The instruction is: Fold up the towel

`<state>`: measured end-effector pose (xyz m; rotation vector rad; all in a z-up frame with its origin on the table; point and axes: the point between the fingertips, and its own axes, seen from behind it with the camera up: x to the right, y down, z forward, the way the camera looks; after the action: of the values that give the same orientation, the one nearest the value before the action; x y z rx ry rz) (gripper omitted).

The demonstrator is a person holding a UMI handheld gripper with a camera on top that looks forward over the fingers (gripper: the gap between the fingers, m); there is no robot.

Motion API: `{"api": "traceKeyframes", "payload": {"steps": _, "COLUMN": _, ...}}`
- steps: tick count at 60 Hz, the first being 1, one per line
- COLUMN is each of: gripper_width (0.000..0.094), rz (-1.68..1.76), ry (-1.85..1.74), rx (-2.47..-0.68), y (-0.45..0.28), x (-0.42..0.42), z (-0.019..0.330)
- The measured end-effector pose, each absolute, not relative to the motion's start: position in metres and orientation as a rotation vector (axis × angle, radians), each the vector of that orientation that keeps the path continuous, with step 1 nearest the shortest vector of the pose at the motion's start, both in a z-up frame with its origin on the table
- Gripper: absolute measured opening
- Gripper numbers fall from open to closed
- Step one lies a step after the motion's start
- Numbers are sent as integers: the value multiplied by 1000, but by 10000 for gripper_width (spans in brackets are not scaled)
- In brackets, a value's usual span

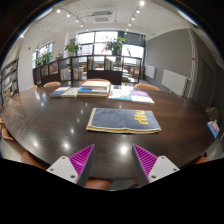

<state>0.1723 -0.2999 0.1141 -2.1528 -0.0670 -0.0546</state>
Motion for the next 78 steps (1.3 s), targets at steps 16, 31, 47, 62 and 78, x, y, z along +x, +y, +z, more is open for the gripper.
{"api": "traceKeyframes", "payload": {"steps": 16, "gripper_width": 742, "rz": -12, "ry": -168, "rx": -2216, "y": -125, "x": 79, "z": 55}}
{"api": "traceKeyframes", "payload": {"steps": 31, "gripper_width": 622, "rz": -55, "ry": -142, "rx": -2289, "y": -30, "x": 69, "z": 2}}
{"api": "traceKeyframes", "payload": {"steps": 47, "gripper_width": 135, "rz": -157, "ry": -134, "rx": -2300, "y": -28, "x": 92, "z": -8}}
{"api": "traceKeyframes", "payload": {"steps": 62, "gripper_width": 79, "rz": -10, "ry": -132, "rx": -2288, "y": -29, "x": 94, "z": 21}}
{"api": "traceKeyframes", "payload": {"steps": 78, "gripper_width": 78, "rz": -101, "ry": -62, "rx": -2143, "y": -13, "x": 241, "z": 140}}
